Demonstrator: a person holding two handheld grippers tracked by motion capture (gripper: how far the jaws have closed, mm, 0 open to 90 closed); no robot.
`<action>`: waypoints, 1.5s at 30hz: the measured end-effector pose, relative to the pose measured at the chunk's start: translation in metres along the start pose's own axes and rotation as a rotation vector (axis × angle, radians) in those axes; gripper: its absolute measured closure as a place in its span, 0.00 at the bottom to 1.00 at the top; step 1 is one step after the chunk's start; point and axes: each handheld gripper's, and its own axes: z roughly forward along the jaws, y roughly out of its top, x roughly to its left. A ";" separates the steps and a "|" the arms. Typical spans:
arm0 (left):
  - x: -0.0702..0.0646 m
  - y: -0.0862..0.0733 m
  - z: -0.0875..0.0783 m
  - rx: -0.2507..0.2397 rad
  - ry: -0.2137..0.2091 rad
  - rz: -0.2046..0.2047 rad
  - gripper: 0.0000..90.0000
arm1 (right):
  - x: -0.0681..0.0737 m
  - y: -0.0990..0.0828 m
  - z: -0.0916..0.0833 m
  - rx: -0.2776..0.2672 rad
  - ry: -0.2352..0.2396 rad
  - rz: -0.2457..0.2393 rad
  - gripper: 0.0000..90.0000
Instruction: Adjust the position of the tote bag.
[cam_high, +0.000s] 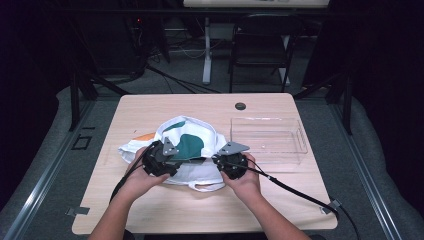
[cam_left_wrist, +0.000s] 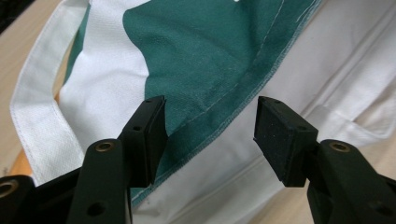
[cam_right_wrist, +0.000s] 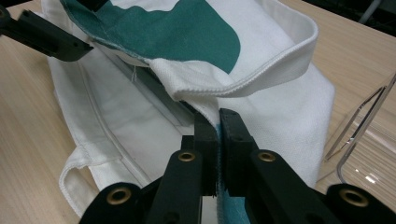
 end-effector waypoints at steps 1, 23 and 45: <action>-0.001 0.000 0.002 0.002 0.015 0.005 0.50 | 0.000 0.000 0.000 0.000 -0.001 0.000 0.96; -0.006 0.003 -0.002 -0.061 0.082 0.053 0.85 | 0.001 0.001 -0.003 -0.014 -0.006 -0.006 0.95; 0.018 0.041 -0.016 -0.091 0.139 0.067 0.95 | -0.001 0.006 -0.012 -0.060 0.001 0.000 0.85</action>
